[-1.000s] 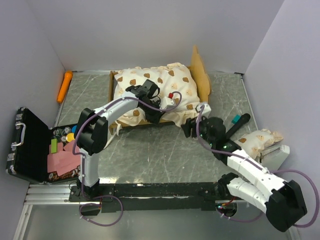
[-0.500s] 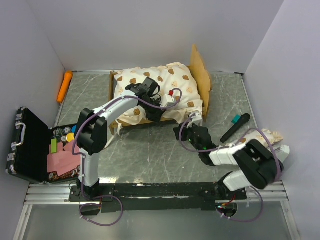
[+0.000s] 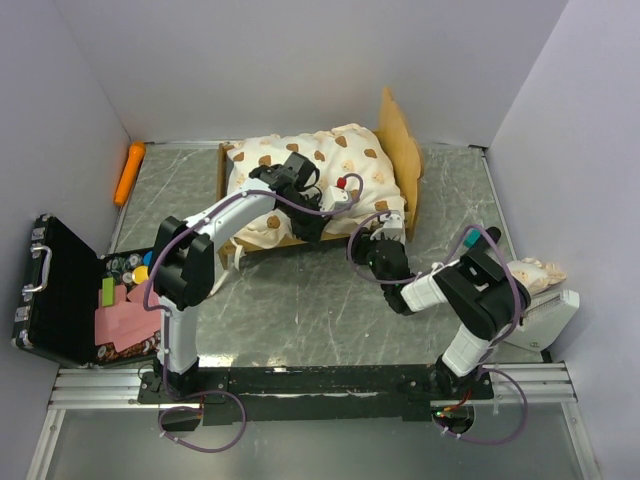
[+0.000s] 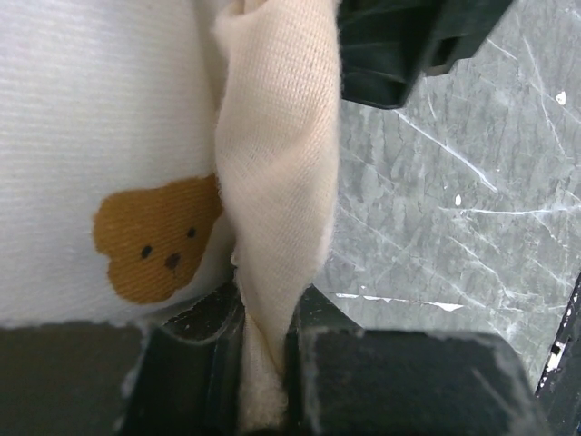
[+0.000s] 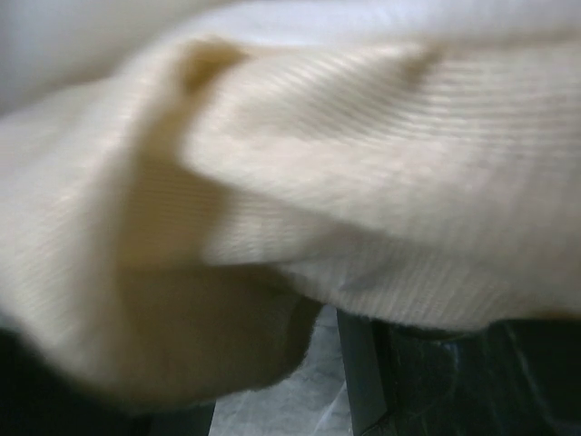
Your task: Set up the pet bed
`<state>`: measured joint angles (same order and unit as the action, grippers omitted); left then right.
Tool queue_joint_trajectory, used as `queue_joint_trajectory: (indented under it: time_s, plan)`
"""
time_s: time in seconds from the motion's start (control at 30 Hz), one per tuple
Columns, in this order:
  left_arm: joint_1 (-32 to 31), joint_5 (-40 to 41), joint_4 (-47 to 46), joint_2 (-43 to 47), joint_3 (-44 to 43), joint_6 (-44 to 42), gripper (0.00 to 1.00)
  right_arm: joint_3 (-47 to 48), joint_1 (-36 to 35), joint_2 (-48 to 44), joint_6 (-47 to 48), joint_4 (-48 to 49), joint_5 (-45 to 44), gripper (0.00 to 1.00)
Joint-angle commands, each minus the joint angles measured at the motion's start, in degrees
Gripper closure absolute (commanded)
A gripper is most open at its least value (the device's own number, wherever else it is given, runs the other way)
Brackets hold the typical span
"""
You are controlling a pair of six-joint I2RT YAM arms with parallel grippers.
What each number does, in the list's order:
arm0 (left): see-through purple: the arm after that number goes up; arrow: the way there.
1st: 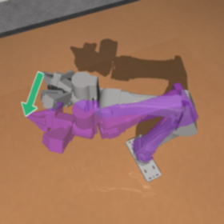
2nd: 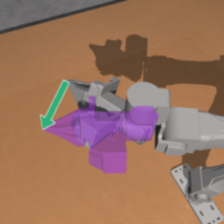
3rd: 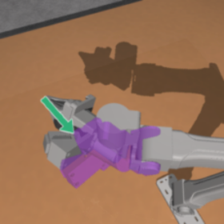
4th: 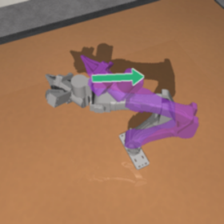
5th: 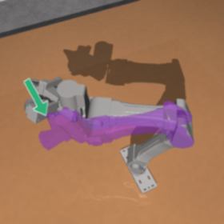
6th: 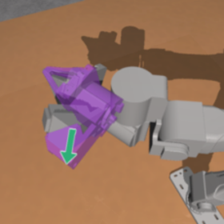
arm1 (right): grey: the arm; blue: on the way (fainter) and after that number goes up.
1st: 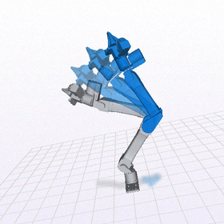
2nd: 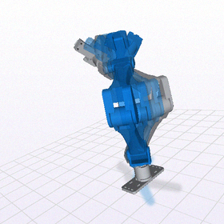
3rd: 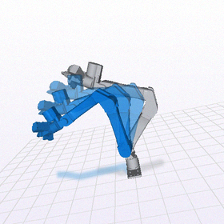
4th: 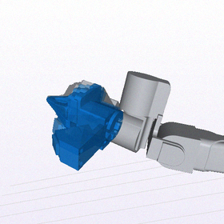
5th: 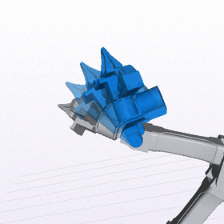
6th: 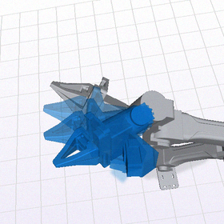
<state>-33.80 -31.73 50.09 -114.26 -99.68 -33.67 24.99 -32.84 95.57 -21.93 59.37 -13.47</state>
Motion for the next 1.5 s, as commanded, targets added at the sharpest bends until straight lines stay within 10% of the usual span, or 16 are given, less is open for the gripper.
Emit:
queue_joint_trajectory:
  time_s: [0.0,0.27,0.93,1.27,1.47]
  plan:
    - [0.3,-6.9,-1.6,4.7,-3.9,2.7,0.99,2.2,1.5,2.6,-4.0,7.0,-2.4,0.49]
    - [0.4,-8.6,-0.3,4.9,-4.0,1.9,0.99,1.0,4.0,4.3,-4.9,11.3,1.7,1.0]
    - [6.3,-4.7,-4.0,-0.7,-8.4,1.1,0.99,-19.3,2.6,-28.5,-7.7,-23.9,25.3,1.0]
    - [7.5,-0.1,-5.2,-6.5,-8.4,-3.0,0.99,-11.7,-7.0,-44.5,-13.0,-57.6,25.0,1.0]
    - [7.5,4.9,-10.6,-2.7,3.2,-8.1,0.99,-10.1,-7.4,-49.0,-8.3,-57.6,27.4,1.0]
